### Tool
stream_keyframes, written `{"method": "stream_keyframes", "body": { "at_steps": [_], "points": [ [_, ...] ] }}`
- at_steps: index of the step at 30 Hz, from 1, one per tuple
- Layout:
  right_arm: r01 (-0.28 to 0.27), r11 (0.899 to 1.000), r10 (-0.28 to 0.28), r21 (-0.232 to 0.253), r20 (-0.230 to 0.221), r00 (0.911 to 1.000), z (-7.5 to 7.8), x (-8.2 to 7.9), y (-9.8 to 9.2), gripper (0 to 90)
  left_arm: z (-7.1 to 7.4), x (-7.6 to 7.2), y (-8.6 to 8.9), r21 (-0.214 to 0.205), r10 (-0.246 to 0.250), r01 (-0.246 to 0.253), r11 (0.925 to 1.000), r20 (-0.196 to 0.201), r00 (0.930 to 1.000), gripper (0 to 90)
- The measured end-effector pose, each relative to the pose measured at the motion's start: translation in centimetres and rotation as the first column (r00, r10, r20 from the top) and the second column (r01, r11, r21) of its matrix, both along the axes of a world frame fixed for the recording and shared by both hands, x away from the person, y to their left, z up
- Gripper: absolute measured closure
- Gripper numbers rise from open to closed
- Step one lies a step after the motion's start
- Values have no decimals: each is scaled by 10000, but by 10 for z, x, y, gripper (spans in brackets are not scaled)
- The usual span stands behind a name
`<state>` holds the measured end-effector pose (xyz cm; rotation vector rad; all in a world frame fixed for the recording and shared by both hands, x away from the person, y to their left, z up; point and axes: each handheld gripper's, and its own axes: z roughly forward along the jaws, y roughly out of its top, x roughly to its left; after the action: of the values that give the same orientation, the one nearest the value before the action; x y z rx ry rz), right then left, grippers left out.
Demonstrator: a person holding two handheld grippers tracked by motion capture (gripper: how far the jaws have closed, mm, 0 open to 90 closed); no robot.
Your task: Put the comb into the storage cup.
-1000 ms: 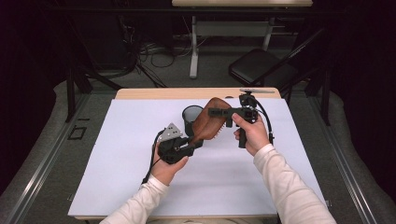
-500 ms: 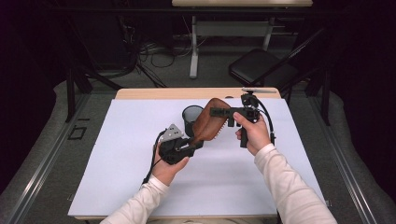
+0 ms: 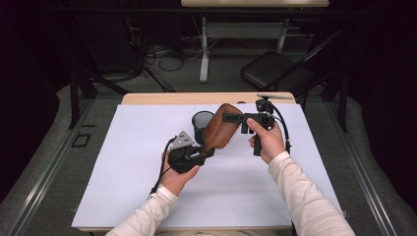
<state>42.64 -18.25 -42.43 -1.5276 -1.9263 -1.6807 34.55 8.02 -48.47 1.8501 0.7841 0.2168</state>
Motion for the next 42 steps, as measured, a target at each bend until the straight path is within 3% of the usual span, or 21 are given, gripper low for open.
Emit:
{"method": "stream_keyframes", "body": {
  "at_steps": [20,27,42],
  "points": [
    [62,9997,-61,247,-36,10000,-3,1,1,452,-8,5,-2,236,1,7,9997,-320,9995,721],
    [-43,9999,43,158,-11,10000,-3,0,1,454,-10,6,-2,371,-32,45,9993,-356,9994,721],
    [-391,9980,397,486,-97,9992,-3,0,0,489,-14,7,-4,494,-112,133,9987,-429,9990,719]
  ]
}}
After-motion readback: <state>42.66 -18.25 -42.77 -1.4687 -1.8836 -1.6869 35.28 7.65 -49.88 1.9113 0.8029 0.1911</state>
